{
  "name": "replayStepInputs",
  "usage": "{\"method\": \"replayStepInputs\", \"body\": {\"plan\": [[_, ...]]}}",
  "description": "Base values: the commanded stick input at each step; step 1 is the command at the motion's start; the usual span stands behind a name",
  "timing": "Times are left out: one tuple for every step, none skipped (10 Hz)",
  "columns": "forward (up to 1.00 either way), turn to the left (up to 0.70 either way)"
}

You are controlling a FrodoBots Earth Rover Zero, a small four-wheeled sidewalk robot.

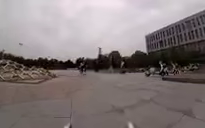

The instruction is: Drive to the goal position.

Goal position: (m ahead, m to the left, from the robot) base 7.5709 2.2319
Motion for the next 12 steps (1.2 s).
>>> {"method": "replayStepInputs", "body": {"plan": [[0.70,0.14],[0.70,0.14],[0.70,0.14],[0.70,0.14],[0.70,0.14],[0.70,0.14],[0.70,0.14],[0.70,0.14],[0.70,0.14],[0.70,0.14],[0.70,0.14],[0.70,0.14]]}}
